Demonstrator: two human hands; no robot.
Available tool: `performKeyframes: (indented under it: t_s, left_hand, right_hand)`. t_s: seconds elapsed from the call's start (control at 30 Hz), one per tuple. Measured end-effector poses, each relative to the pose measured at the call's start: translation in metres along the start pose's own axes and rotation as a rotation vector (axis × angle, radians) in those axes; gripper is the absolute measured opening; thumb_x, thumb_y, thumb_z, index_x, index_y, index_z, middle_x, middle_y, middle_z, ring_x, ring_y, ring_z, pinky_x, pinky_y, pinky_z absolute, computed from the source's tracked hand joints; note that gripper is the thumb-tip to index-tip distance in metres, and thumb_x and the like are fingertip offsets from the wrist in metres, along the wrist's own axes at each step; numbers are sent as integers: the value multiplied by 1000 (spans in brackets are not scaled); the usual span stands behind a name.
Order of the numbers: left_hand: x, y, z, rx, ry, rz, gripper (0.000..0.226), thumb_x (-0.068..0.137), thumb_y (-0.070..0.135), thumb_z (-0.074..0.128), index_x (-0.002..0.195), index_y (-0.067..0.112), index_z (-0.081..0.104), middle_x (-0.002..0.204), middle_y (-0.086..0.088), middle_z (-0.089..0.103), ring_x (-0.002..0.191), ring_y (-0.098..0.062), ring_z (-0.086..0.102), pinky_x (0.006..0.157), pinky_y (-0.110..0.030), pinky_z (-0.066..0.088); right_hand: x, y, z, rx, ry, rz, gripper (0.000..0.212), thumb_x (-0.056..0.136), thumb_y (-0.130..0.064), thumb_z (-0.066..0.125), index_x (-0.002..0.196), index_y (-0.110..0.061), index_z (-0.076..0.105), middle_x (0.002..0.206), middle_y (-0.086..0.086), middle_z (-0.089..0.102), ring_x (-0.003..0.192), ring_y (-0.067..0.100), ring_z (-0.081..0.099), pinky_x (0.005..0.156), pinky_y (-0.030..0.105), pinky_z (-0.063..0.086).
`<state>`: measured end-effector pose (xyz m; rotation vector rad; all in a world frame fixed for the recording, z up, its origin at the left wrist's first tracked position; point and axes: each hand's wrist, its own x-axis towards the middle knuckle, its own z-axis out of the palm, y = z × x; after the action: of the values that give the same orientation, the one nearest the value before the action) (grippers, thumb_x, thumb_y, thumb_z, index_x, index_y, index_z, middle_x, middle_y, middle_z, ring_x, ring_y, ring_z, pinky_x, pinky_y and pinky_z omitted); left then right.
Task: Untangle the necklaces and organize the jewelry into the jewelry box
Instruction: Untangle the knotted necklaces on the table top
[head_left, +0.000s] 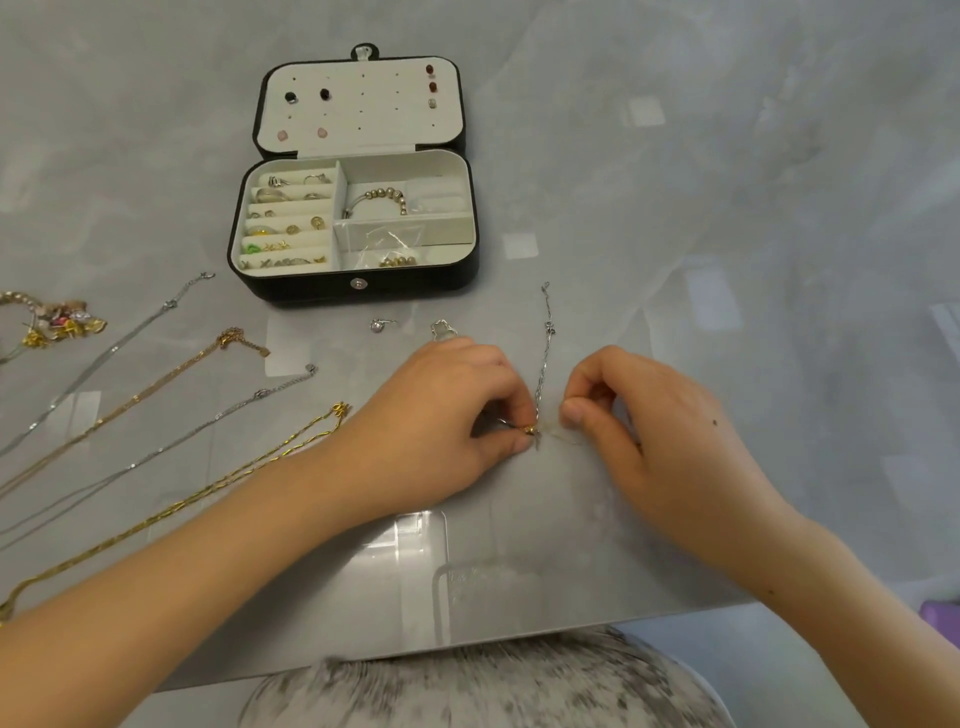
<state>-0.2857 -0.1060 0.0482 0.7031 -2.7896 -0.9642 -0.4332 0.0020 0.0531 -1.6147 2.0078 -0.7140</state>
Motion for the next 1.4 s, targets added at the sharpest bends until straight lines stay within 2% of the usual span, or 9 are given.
performKeyframes:
  t_s: [0.13, 0.33, 0.43, 0.53, 0.67, 0.9, 1.07, 1.2, 1.4]
  left_hand:
    - [2, 4, -6, -96, -36, -105, 14, 79, 34, 69, 73, 31, 57, 69, 16, 58, 71, -7, 50, 71, -17, 39]
    - [4, 6, -14, -222, -111, -217, 15, 79, 26, 70, 71, 35, 59, 67, 17, 60, 69, -4, 53, 68, -21, 45]
    - [3, 6, -16, -288, -119, -236, 14, 79, 21, 70, 73, 31, 63, 66, 18, 61, 67, -6, 55, 66, -21, 46]
    - [2, 6, -17, -309, -119, -248, 8, 80, 22, 70, 76, 28, 66, 70, 21, 63, 67, -9, 57, 64, -21, 46]
    - [2, 6, -18, -316, -107, -261, 6, 79, 22, 72, 78, 27, 69, 69, 22, 64, 65, -6, 57, 62, -17, 46]
    - [2, 8, -20, -336, -69, -307, 9, 72, 24, 77, 72, 26, 69, 61, 21, 62, 59, 1, 54, 55, -8, 41]
    - [2, 9, -18, -299, -57, -310, 9, 70, 23, 79, 72, 23, 71, 66, 12, 67, 63, 0, 58, 59, -11, 45]
    - [2, 10, -18, -267, -64, -302, 11, 68, 22, 81, 71, 20, 71, 68, 12, 67, 66, 2, 58, 63, -11, 45]
    - [0, 10, -23, -262, -101, -295, 9, 72, 22, 78, 73, 22, 70, 67, 12, 66, 64, 2, 56, 61, -10, 43]
  right_hand:
    - [3, 2, -2, 30, -18, 31, 10, 90, -15, 54, 80, -19, 52, 65, -8, 55, 76, 9, 47, 69, 18, 36]
    - [3, 5, 7, -64, 79, -34, 7, 84, -25, 50, 81, -21, 54, 61, -16, 44, 68, 10, 41, 60, 20, 34]
    - [0, 6, 10, -85, 159, -106, 9, 84, -28, 53, 85, -21, 59, 70, -18, 49, 68, 7, 44, 62, 20, 34]
    - [-3, 4, 12, -81, 203, -153, 17, 85, -33, 53, 83, -21, 65, 82, -9, 59, 74, 13, 49, 66, 23, 37]
    - [-4, -2, 16, -116, 269, -145, 19, 83, -32, 53, 75, -21, 66, 74, -9, 60, 68, 13, 48, 61, 23, 36]
    - [-1, -6, 21, -112, 235, -93, 21, 79, -34, 48, 74, -23, 65, 71, -11, 59, 66, 11, 48, 61, 23, 36]
    - [2, -6, 19, -283, 228, -210, 17, 80, -26, 53, 71, -20, 66, 67, -6, 58, 62, 17, 49, 52, 29, 41]
    - [6, -4, 19, -427, 203, -302, 18, 79, -21, 54, 64, -17, 63, 61, -2, 54, 59, 20, 46, 50, 33, 41]
    - [5, -4, 23, -367, 267, -348, 17, 75, -8, 59, 59, -10, 56, 57, 2, 49, 56, 21, 41, 48, 36, 36]
